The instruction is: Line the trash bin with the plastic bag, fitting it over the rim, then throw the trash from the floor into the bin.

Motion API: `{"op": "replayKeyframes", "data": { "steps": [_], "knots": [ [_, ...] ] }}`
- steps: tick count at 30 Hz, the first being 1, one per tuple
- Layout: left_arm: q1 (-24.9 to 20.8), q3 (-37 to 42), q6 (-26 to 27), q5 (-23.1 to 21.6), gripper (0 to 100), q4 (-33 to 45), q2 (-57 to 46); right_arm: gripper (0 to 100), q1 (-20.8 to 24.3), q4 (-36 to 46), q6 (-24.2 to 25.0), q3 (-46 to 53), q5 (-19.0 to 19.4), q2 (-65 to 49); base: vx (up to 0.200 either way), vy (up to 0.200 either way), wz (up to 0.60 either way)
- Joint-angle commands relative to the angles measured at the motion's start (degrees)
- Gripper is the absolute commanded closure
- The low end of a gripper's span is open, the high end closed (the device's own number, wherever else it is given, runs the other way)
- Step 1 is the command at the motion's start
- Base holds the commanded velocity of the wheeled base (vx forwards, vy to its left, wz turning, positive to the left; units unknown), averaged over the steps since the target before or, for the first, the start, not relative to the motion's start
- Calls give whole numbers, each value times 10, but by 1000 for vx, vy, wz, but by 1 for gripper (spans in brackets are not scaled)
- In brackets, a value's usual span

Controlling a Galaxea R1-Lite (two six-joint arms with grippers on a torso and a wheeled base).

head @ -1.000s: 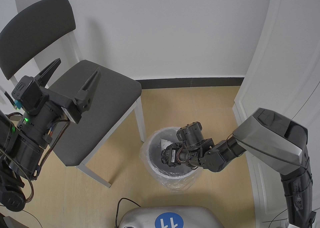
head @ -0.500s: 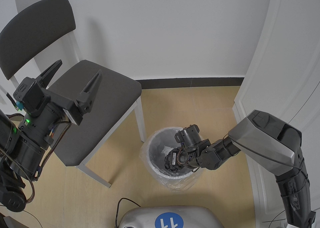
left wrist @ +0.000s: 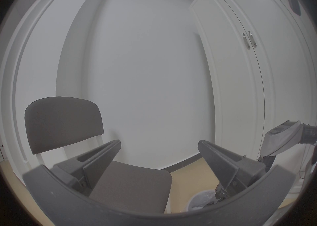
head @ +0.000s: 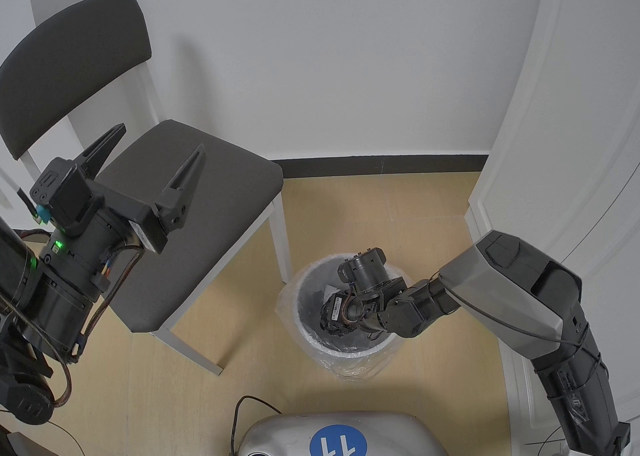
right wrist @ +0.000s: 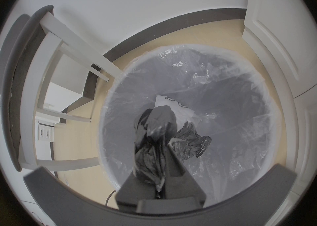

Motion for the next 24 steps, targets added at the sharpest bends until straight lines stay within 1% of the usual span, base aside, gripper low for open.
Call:
{"op": "replayKeyframes", "data": {
  "steps": [1, 4, 14, 22, 24],
  "knots": [
    [1, 1, 0, 1, 0, 1, 1, 100, -3, 5, 8, -8, 0, 16, 0, 0, 0],
    [1, 1, -1, 1, 0, 1, 1, 100, -11, 6, 22, -13, 1, 16, 0, 0, 0],
    [2, 1, -1, 1, 0, 1, 1, 100, -37, 6, 23, -19, 1, 15, 0, 0, 0],
    [2, 2, -1, 1, 0, 0, 1, 100, -34, 7, 23, -20, 1, 20, 0, 0, 0],
    [2, 2, 0, 1, 0, 1, 1, 100, -27, 7, 23, -15, 0, 18, 0, 0, 0]
  ]
}}
